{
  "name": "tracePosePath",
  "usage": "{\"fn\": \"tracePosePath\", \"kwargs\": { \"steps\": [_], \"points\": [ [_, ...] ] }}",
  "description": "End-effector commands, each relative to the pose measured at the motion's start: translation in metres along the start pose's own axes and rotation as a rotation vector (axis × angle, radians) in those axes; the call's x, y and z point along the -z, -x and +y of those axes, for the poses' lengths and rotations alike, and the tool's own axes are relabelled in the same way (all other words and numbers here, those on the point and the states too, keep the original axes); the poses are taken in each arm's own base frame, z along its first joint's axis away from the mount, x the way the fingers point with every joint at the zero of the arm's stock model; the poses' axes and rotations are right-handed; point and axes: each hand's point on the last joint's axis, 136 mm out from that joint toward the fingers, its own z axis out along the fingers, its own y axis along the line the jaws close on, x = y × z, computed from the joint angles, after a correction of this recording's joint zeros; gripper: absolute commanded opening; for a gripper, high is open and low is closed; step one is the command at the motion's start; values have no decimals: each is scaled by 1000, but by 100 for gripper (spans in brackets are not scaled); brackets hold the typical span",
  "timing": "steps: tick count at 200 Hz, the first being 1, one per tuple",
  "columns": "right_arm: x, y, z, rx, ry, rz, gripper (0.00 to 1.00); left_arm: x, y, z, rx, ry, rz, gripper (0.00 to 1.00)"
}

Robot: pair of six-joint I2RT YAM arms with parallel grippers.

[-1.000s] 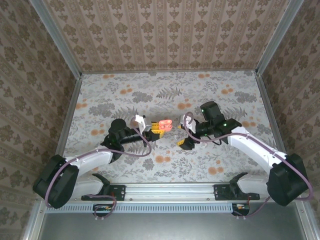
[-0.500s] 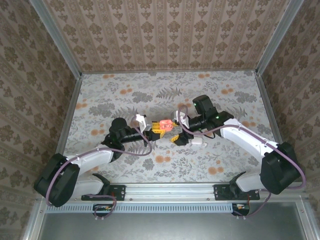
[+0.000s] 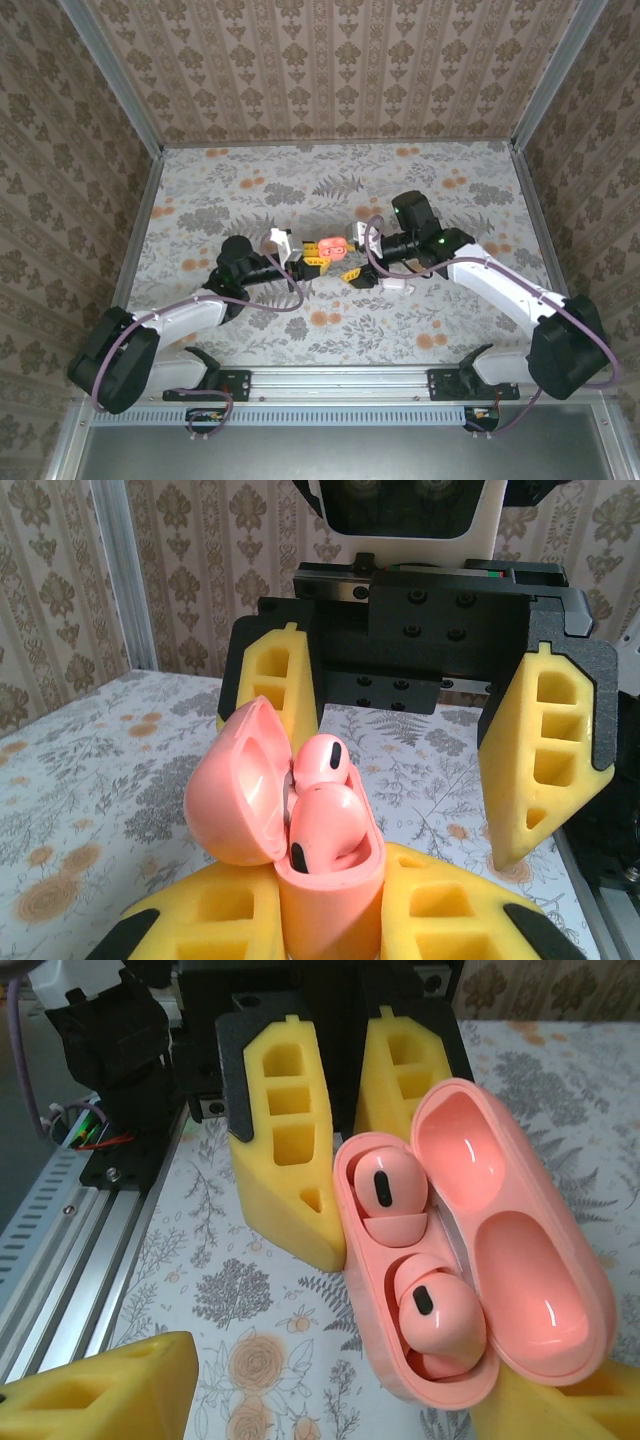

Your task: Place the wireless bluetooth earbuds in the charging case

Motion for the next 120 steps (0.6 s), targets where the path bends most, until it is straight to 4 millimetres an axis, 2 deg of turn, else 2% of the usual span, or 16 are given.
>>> {"fn": "tracePosePath", "kwargs": {
  "steps": [1,51,81,120],
  "points": [
    [11,25,2,99,-31,-84,70,0,-1,5,12,16,8,10],
    [13,17,-7,64,-83,-51,70,1,3,-1,8,-7,-2,10],
    [9,13,-13,41,-83,-35,73,3,9,-5,0,-21,-15,10],
    [4,24,-13,21,-23,-74,75,5,19,-11,-12,-31,-40,10]
  ]
}}
